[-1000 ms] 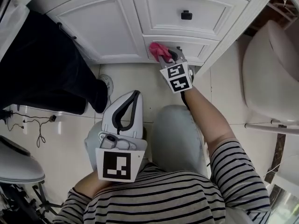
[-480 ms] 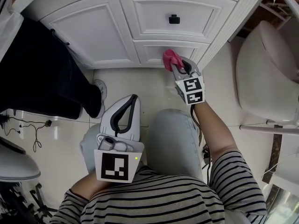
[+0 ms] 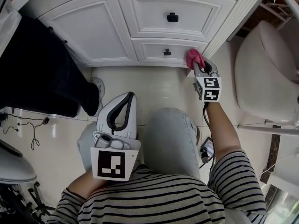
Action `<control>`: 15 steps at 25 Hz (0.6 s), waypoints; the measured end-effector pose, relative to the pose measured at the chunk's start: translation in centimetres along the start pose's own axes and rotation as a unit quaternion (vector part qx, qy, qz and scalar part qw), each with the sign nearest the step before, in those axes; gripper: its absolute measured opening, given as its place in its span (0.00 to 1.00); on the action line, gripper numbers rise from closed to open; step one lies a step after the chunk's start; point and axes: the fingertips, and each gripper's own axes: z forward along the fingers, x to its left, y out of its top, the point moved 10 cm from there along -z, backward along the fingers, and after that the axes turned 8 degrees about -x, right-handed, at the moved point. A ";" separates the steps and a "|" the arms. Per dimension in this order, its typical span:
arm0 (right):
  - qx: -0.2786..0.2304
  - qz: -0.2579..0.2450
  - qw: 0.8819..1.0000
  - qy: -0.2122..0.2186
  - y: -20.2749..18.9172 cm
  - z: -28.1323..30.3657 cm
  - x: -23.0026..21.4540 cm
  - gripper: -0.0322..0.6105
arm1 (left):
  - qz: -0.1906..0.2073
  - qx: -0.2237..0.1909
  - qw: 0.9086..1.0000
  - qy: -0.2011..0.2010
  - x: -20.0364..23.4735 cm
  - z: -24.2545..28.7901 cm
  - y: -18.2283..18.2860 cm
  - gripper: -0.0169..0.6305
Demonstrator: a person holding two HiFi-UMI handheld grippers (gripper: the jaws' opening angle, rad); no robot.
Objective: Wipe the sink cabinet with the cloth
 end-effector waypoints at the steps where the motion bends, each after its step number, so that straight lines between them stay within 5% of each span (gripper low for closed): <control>1: 0.004 0.002 1.000 -0.013 -0.3 -0.4 -0.7 0.18 | 0.001 -0.001 1.000 0.000 0.0 0.0 0.0 0.02; 6: 0.026 0.020 0.995 -0.099 -1.6 -2.4 -3.4 0.18 | 0.006 -0.002 1.000 0.000 -0.2 -0.4 0.3 0.02; 8: 0.021 0.033 0.994 -0.097 -1.4 -2.7 -2.9 0.18 | 0.006 -0.007 1.000 0.003 0.0 -0.6 0.5 0.02; 11: 0.007 0.029 0.999 0.010 -1.1 -1.7 0.9 0.18 | 0.006 -0.014 1.000 0.005 0.0 -0.8 0.7 0.02; 15: 0.002 0.022 0.989 0.143 -0.9 1.7 7.9 0.18 | 0.001 -0.010 1.000 0.007 -0.1 -1.2 0.5 0.02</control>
